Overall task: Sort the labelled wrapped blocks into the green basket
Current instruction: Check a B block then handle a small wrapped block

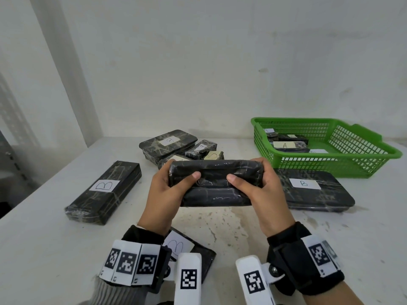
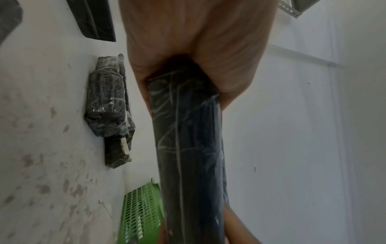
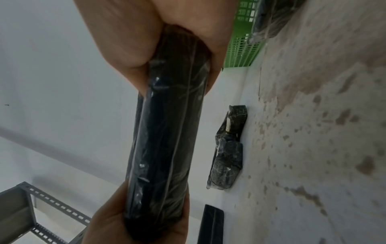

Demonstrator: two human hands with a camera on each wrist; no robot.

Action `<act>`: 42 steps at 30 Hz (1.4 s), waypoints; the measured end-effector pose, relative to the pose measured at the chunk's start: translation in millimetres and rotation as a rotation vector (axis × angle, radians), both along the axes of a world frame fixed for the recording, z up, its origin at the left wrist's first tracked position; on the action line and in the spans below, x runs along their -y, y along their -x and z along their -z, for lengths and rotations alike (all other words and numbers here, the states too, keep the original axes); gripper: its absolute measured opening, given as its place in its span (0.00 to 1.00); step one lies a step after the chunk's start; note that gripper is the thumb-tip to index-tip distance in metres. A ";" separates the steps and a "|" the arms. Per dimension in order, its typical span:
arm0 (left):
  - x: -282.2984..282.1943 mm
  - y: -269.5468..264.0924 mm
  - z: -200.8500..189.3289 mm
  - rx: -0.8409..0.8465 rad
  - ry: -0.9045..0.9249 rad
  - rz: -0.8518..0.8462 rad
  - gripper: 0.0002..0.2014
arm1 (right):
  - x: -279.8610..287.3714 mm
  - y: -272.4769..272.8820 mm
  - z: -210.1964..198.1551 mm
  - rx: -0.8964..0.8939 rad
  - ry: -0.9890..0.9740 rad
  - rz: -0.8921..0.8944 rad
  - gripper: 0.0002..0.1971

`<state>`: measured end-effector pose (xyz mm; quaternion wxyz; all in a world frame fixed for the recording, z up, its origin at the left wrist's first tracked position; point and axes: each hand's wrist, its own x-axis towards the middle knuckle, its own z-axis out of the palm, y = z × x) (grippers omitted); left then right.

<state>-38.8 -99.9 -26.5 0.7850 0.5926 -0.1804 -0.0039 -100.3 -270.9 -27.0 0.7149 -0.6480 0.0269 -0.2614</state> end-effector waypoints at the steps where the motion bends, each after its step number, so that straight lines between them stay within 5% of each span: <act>1: 0.8 0.0 0.4 -0.005 0.006 -0.007 0.08 | 1.2 0.5 -1.0 -0.003 -0.020 -0.031 0.14; 5: -1.8 -2.0 -0.5 -0.022 0.043 -0.006 0.10 | 2.9 -0.3 0.5 -0.007 -0.041 -0.085 0.20; 10: -9.3 -7.4 1.0 -0.026 -0.051 0.194 0.31 | 8.6 -2.7 1.8 0.012 -0.069 -0.051 0.23; 16: -12.2 -9.5 0.5 -0.012 -0.019 0.205 0.27 | 10.8 -2.5 0.5 0.022 -0.076 -0.162 0.25; 23: -12.8 -8.8 -2.2 0.011 0.060 0.155 0.27 | 8.5 -1.4 0.0 -0.012 -0.073 -0.164 0.39; 28: -12.6 -6.2 -4.8 0.069 0.099 0.096 0.25 | 4.2 -0.4 -2.6 -0.131 -0.080 -0.180 0.38; 34: -12.5 -5.8 -4.7 0.110 0.091 0.080 0.23 | 5.7 -1.2 -6.5 -0.069 -0.195 -0.188 0.24; 42: -9.5 -5.7 -5.6 -0.090 0.083 0.130 0.60 | 7.2 -1.1 -5.1 0.023 -0.284 -0.183 0.10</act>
